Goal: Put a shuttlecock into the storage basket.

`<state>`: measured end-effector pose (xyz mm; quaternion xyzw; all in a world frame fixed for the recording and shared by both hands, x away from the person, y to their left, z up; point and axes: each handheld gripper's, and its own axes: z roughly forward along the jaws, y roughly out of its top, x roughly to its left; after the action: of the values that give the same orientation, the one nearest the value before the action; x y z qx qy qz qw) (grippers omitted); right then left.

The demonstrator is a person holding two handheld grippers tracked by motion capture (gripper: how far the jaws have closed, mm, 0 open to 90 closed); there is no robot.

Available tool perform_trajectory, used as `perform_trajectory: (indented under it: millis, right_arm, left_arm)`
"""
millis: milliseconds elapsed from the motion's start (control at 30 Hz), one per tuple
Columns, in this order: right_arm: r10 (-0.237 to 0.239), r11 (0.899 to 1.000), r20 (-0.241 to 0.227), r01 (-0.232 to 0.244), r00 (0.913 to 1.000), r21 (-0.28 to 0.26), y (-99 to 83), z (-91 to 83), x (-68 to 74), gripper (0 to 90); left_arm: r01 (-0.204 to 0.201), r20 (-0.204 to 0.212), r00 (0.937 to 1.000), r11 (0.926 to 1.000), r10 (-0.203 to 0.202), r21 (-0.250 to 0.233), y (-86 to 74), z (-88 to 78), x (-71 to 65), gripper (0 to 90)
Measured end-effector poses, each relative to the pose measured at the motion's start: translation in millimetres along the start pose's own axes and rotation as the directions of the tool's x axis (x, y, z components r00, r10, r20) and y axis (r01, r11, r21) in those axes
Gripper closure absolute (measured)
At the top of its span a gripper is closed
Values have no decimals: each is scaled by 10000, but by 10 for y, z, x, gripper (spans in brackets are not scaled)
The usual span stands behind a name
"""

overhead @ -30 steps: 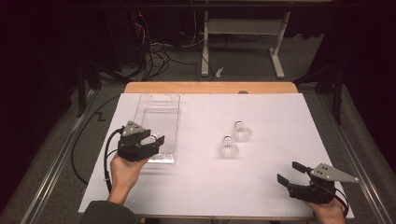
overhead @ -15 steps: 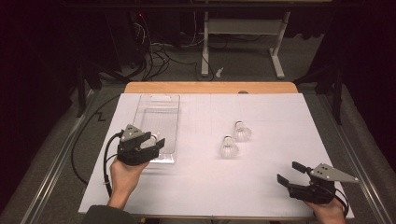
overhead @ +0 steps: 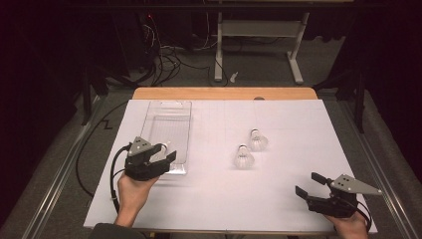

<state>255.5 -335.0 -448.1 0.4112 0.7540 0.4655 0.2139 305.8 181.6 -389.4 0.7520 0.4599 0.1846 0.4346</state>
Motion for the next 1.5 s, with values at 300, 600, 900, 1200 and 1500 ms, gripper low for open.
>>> perform_trajectory:
  millis: [300, 600, 900, 1200, 1500]
  right_arm:
    - [20, 10000, -1, -20, 10000, -23, -1, 1, -8, 222]
    - [94, 9999, 4, -94, 10000, -39, 0, 2, -13, 222]
    - [130, 9999, 38, -129, 9999, -77, -2, -7, -18, 222]
    - [213, 9997, 35, -213, 9998, -111, -5, -20, -19, 222]
    - [201, 9996, -11, -202, 9998, -175, 0, -14, -26, 221]
  left_arm:
    - [-34, 113, 9999, 10000, 35, -62, -33, 6, -38, 403]
    - [-110, 224, 9997, 9999, 112, -71, -60, 6, -83, 400]
    - [-274, 266, 9993, 9996, 276, -76, -81, 2, -137, 395]
    - [-314, 374, 9988, 9995, 316, -52, -118, 11, -178, 396]
    - [-372, 517, 9980, 9993, 374, -46, -143, 25, -241, 399]
